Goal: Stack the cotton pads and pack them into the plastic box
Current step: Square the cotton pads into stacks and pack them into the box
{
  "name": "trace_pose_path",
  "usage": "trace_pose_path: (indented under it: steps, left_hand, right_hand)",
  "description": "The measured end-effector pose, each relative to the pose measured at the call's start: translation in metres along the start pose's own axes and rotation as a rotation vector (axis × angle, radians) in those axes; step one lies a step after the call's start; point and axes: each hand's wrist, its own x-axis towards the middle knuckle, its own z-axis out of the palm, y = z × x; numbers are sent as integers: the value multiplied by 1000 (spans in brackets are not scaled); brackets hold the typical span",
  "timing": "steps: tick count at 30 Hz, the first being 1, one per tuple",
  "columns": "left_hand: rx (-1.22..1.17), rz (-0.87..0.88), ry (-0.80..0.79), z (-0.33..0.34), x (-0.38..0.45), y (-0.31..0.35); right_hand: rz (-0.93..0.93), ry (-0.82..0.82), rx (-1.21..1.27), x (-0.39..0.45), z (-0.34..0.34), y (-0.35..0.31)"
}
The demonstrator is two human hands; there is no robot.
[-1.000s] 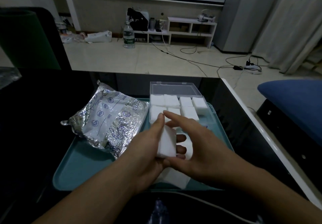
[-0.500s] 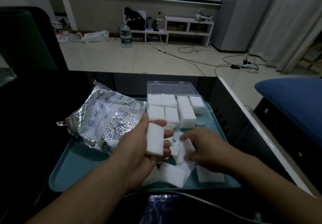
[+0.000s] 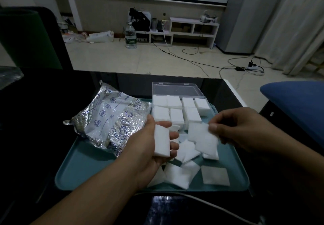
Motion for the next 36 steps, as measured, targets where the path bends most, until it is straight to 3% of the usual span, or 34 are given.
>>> trace_pose_path:
  steps: [5,12,24,29,32,36]
  left_hand:
    - [81,-7,-9,4,1,-7]
    - [169,-76,-111,-3,-1,-3]
    - [214,140,51,-3,2,-8]
    - [182,156,60,-2,1,-10]
    - [195,168,52,-1,0,-13]
    - [229,191,85,-3,2,-12]
  right_hand:
    - [-72,-80,249,-5,25,-10]
    - [-123,15,78,3,41,-9]
    - [-27,105,123,4,37,0]
    - [-1,94,252,5,43,-3]
    - [0,46,133,5,55,-4]
    - [-31,135,53,7,56,-1]
